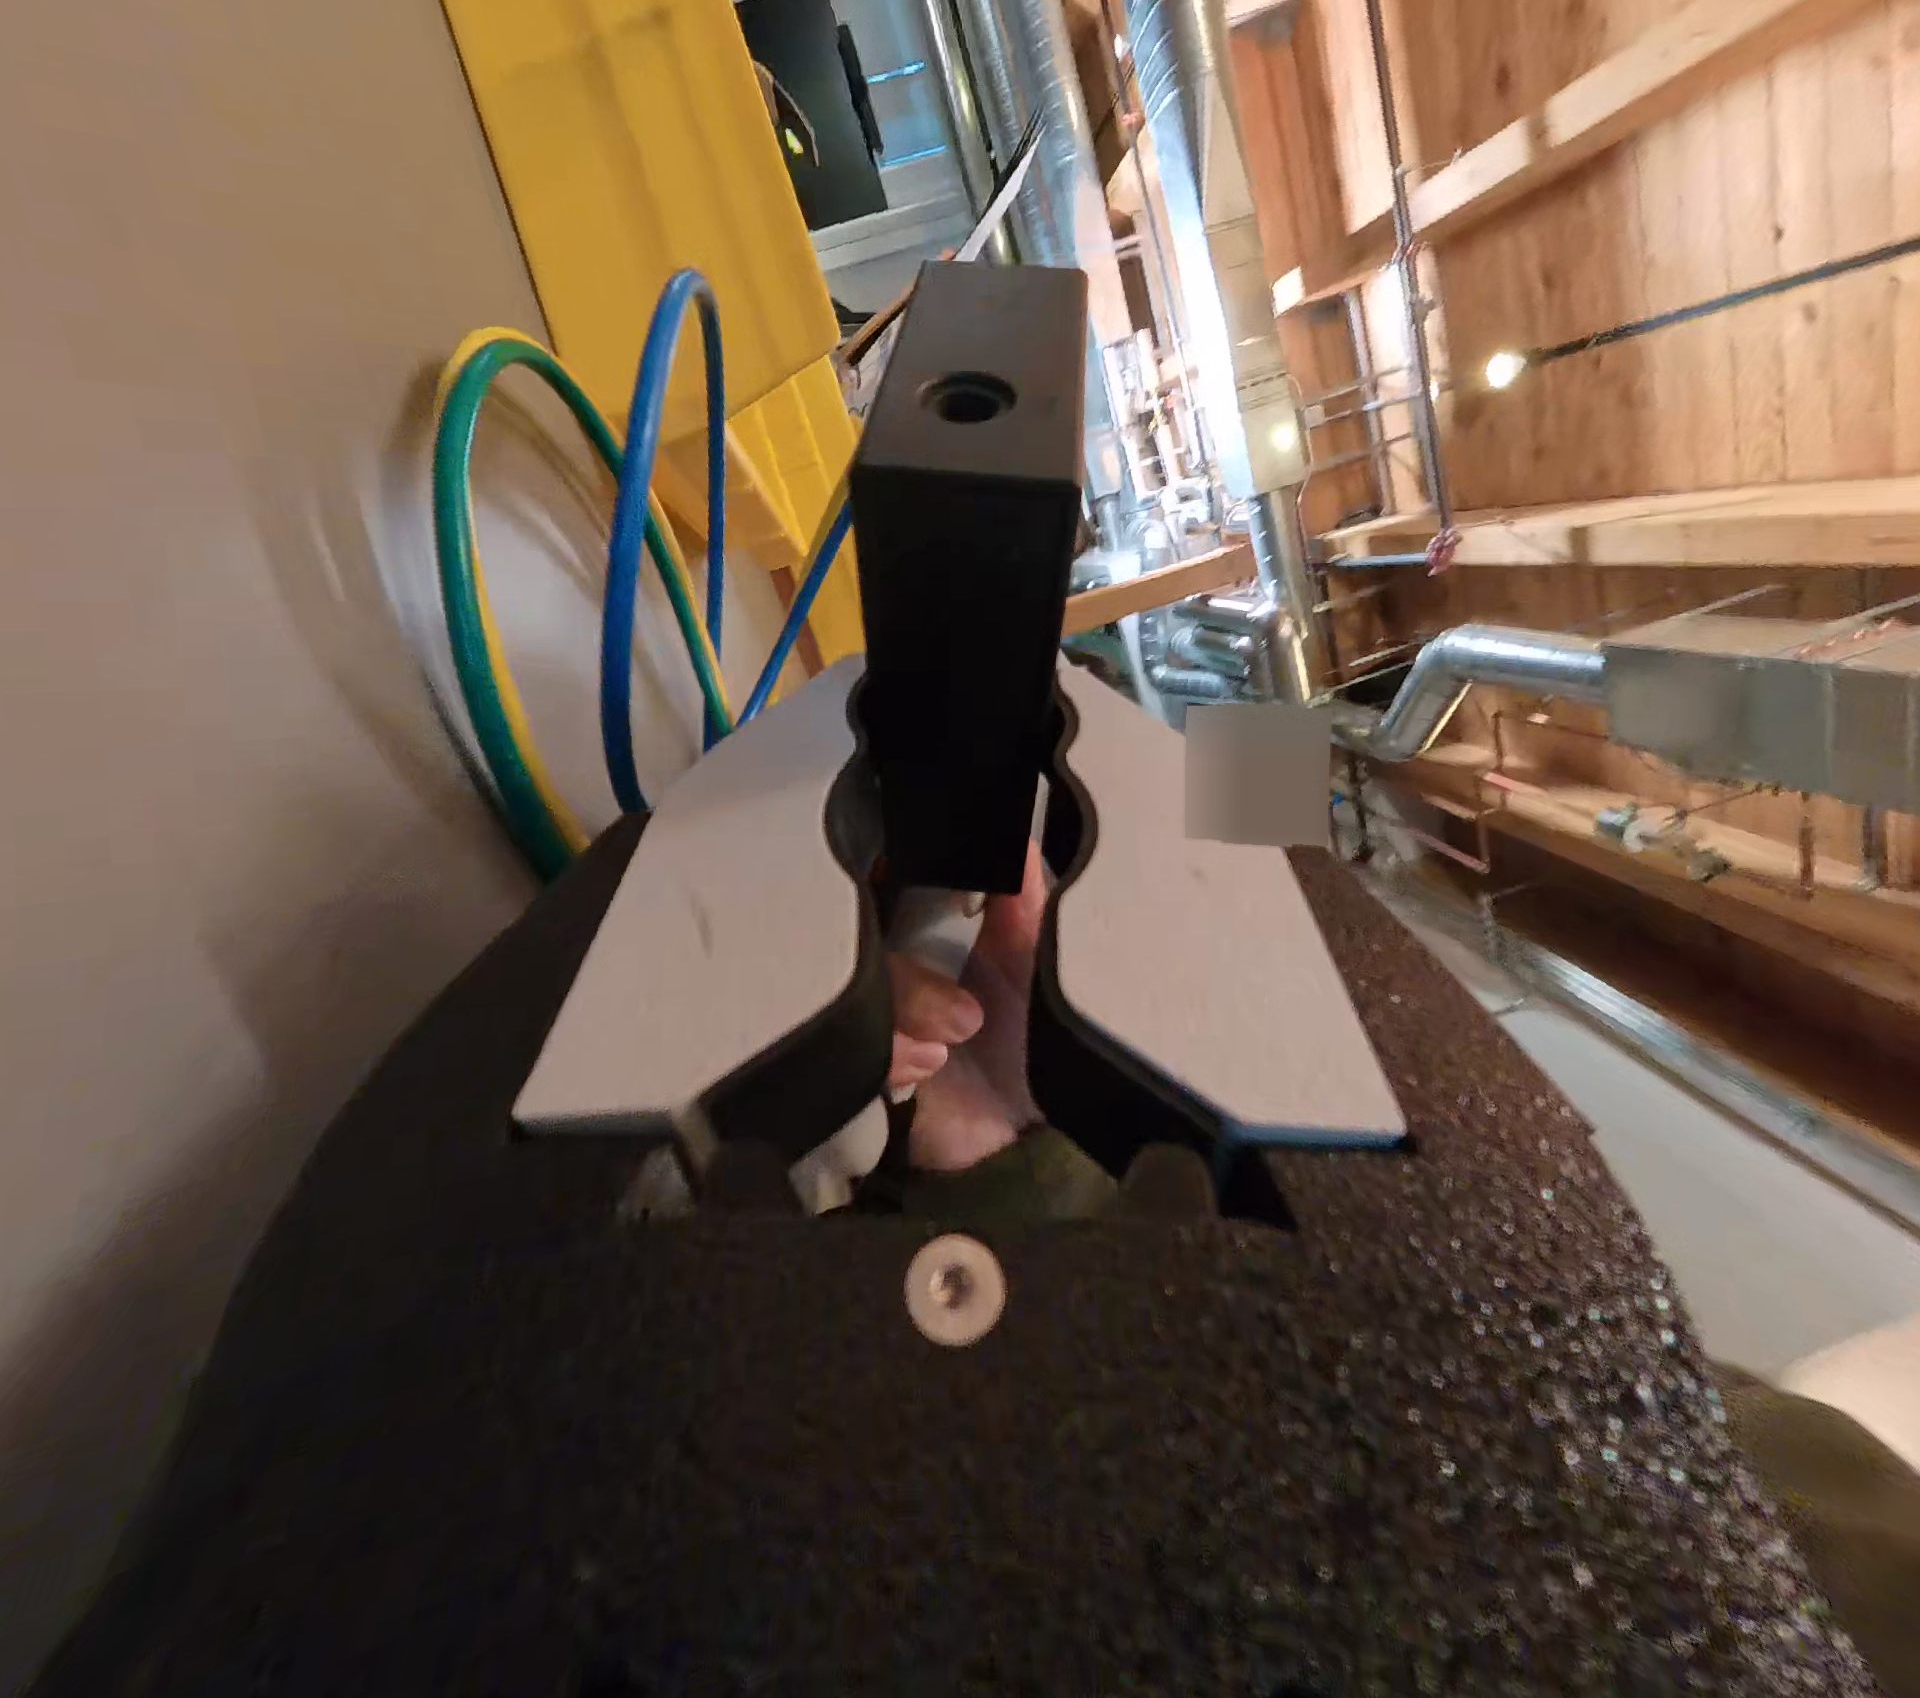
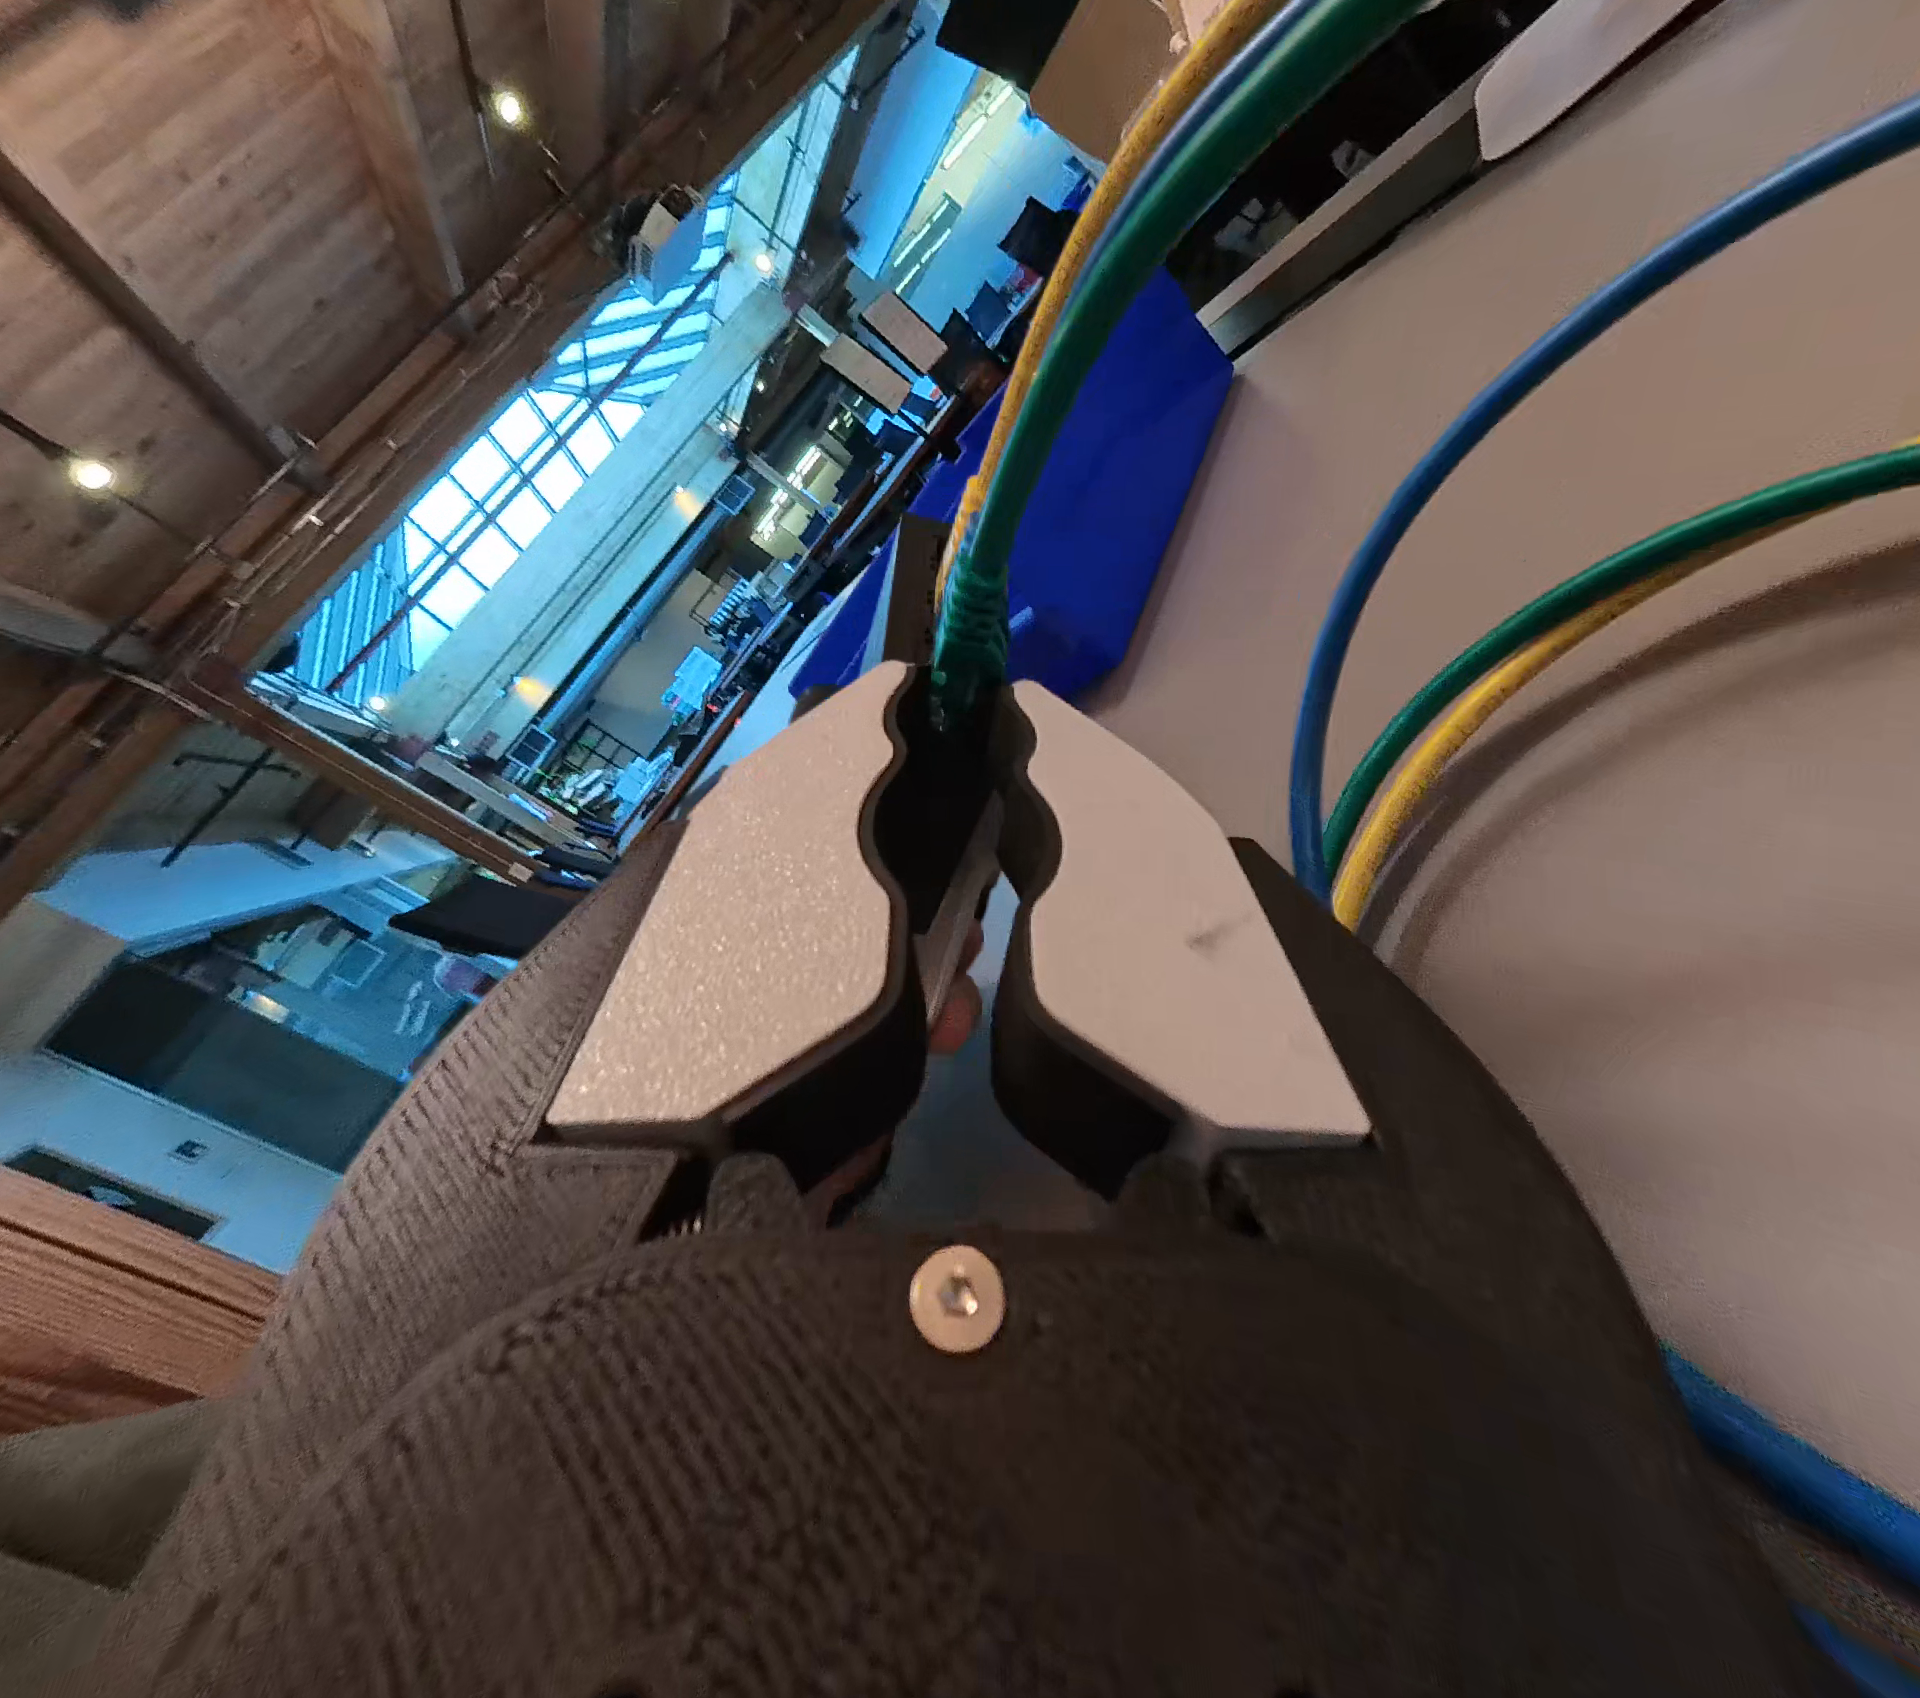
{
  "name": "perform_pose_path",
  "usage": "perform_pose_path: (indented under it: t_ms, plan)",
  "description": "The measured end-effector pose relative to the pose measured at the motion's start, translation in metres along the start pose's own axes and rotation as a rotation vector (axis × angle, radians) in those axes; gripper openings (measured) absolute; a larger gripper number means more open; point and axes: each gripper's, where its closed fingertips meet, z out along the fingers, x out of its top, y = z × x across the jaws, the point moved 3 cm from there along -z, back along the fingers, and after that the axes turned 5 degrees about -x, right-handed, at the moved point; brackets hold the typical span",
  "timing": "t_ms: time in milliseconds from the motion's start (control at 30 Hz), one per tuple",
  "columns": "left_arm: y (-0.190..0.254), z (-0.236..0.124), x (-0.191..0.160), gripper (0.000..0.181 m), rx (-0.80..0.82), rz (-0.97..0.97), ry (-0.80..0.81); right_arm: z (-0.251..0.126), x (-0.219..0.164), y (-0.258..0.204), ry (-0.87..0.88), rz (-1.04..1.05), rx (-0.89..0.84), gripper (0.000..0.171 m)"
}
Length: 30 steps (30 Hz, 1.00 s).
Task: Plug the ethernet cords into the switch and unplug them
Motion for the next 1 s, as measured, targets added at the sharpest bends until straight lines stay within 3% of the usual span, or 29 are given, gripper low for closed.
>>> perform_pose_path:
  t_ms: [233, 600, 833, 1000]
  plan:
    - [0.010, -0.002, 0.005, 0.027, 0.012, 0.211, -0.050, 0.003, 0.001, -0.007, 0.025, 0.126, 0.097, 0.013]
    - [0.010, 0.000, 0.004, 0.026, -0.008, 0.199, -0.022, 0.005, -0.001, -0.007, 0.103, 0.201, 0.103, 0.013]
    - [0.004, -0.001, 0.004, 0.026, -0.013, 0.211, -0.004, 0.006, -0.003, -0.003, 0.068, 0.151, 0.079, 0.014]
    - [0.000, -0.002, 0.005, 0.027, -0.075, 0.120, 0.065, 0.009, -0.001, -0.004, 0.046, 0.084, 0.057, 0.013]
